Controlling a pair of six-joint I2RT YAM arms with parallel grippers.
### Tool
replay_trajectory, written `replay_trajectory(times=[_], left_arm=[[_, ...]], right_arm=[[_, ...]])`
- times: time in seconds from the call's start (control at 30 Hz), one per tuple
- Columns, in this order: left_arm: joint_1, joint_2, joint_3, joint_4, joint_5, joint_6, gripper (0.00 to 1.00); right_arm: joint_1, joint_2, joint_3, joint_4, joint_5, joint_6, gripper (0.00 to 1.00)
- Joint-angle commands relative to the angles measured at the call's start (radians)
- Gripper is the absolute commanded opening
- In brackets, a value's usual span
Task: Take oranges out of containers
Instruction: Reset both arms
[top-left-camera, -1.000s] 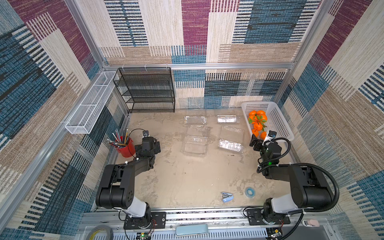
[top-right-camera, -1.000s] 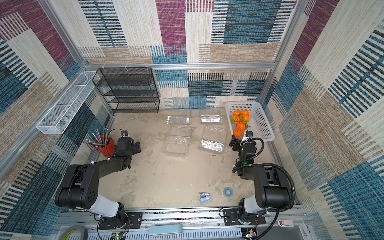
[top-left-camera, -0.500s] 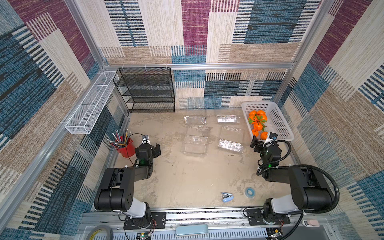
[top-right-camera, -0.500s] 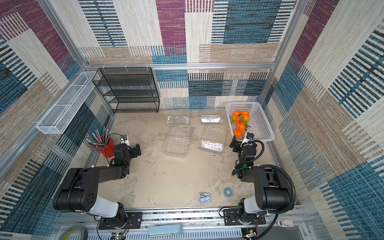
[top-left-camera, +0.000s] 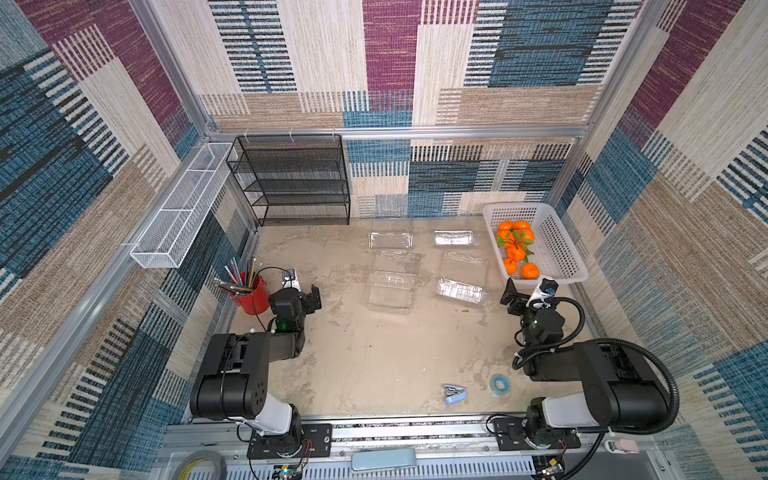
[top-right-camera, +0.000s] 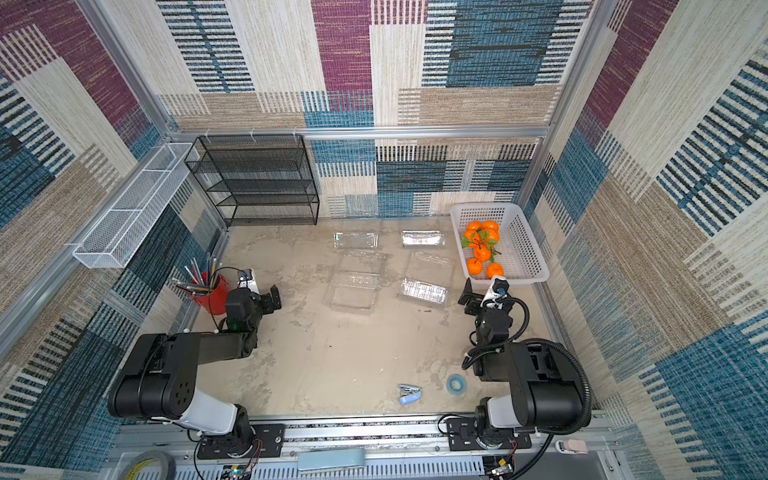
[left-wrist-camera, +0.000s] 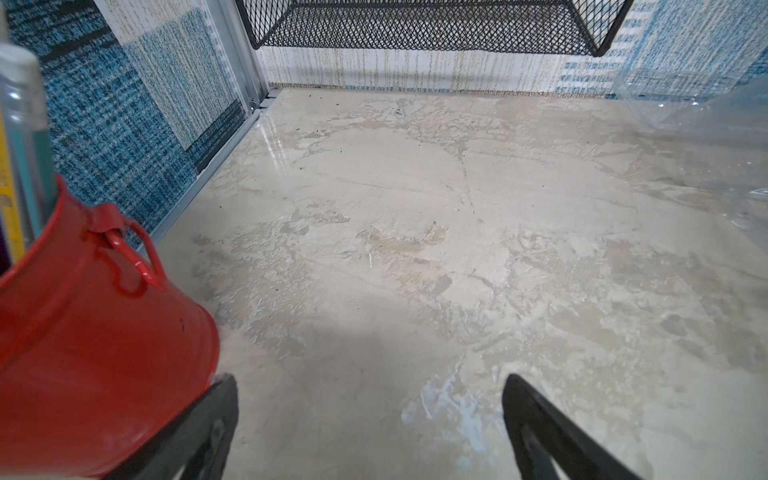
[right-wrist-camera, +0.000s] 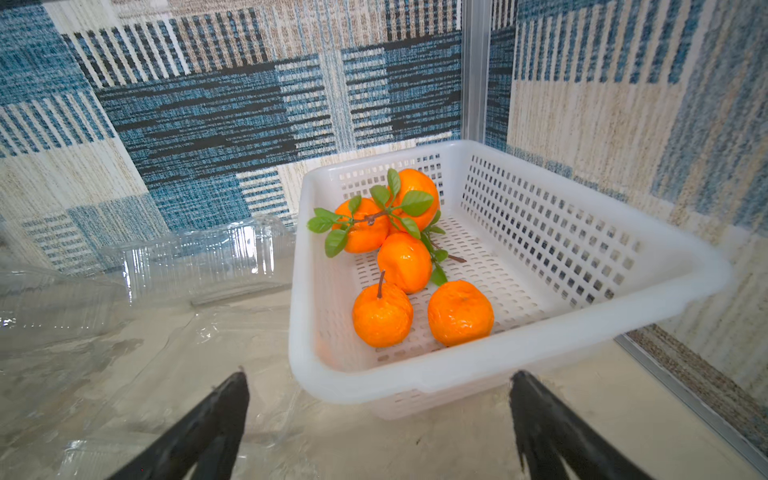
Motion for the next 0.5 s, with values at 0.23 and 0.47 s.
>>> replay_trajectory(times=[0.23, 0.47], left_arm=[[0.0, 0.002, -0.002, 0.038, 0.013, 0.008, 0.99], [0.0, 0.001, -0.004, 0.039, 0.014, 0.008, 0.99]], right_arm=[[0.089, 0.162, 0.029, 0.207, -0.014, -0.139, 0.98], [0.054, 0.121, 0.068, 0.051, -0.024, -0.09, 0.98]])
